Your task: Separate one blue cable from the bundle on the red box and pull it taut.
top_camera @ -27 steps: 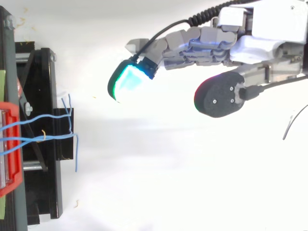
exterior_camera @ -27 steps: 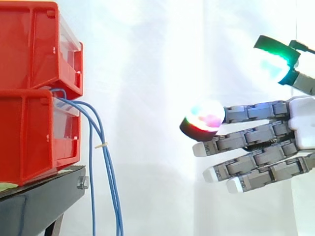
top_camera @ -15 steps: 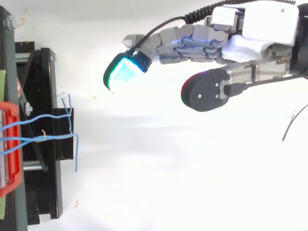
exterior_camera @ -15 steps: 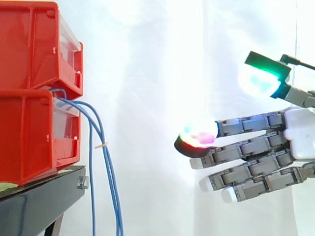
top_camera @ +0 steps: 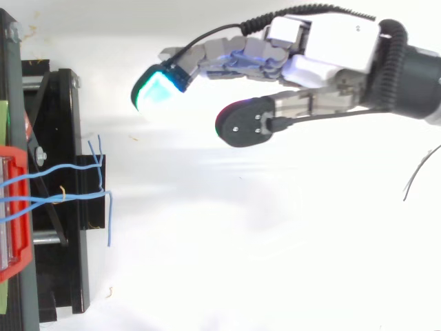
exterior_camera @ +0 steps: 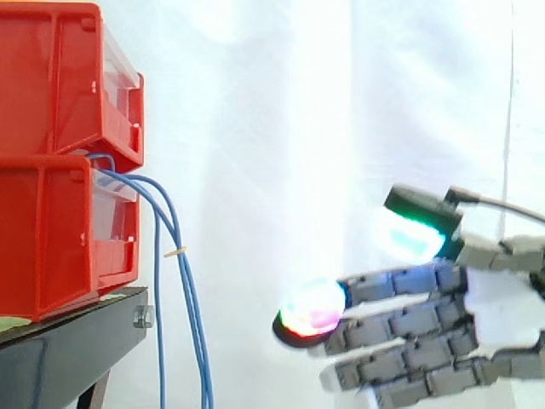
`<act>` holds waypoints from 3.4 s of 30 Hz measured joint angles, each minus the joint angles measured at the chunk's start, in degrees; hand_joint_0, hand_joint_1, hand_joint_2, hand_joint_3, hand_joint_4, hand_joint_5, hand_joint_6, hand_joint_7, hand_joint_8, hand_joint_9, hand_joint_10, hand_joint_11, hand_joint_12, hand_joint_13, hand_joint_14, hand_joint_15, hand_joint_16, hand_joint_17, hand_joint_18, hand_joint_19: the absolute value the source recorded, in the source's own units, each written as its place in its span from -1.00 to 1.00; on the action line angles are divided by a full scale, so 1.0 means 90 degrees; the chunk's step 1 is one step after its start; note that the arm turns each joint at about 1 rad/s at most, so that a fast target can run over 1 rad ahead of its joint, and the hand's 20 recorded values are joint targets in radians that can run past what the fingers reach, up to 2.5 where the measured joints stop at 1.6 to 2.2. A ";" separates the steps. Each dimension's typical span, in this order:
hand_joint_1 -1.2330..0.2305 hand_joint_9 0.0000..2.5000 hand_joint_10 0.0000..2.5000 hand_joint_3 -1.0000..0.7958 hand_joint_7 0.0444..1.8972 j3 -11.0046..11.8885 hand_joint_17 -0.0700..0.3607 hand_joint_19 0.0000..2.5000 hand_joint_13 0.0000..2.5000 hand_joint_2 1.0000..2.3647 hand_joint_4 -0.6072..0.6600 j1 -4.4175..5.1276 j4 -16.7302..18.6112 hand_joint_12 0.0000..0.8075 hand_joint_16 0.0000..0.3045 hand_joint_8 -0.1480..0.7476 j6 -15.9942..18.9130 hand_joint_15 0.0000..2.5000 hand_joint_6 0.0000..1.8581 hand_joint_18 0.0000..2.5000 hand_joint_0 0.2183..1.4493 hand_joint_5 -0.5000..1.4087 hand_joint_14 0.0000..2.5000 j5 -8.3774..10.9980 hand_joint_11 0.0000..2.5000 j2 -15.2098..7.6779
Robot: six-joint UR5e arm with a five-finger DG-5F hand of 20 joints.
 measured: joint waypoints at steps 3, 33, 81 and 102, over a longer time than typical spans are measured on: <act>0.02 -0.85 -1.00 -0.44 -0.35 0.0069 -0.32 -0.78 -1.00 -1.00 0.17 0.0009 0.0391 -0.40 -0.78 -0.31 -0.0040 -0.97 -0.46 -1.00 -0.51 -0.70 -1.00 0.0032 -1.00 -0.0236; 0.01 -0.72 -1.00 -0.44 -0.35 0.0233 -0.31 -0.78 -0.91 -1.00 0.20 0.0223 0.0875 -0.41 -0.77 -0.28 -0.1057 -0.97 -0.46 -1.00 -0.49 -0.69 -1.00 0.0488 -1.00 -0.0601; 0.01 -0.69 -1.00 -0.44 -0.31 0.1777 -0.30 -0.75 -0.85 -1.00 0.27 0.0522 0.1793 -0.39 -0.76 -0.26 -0.1835 -0.94 -0.46 -0.97 -0.48 -0.67 -1.00 0.0588 -1.00 -0.1870; -0.02 -0.63 -1.00 -0.44 -0.05 0.1906 -0.28 -0.74 -0.79 -1.00 0.42 0.0484 0.1578 -0.38 -0.75 -0.22 -0.1785 -0.93 -0.46 -0.89 -0.47 -0.59 -1.00 0.0436 -1.00 -0.1873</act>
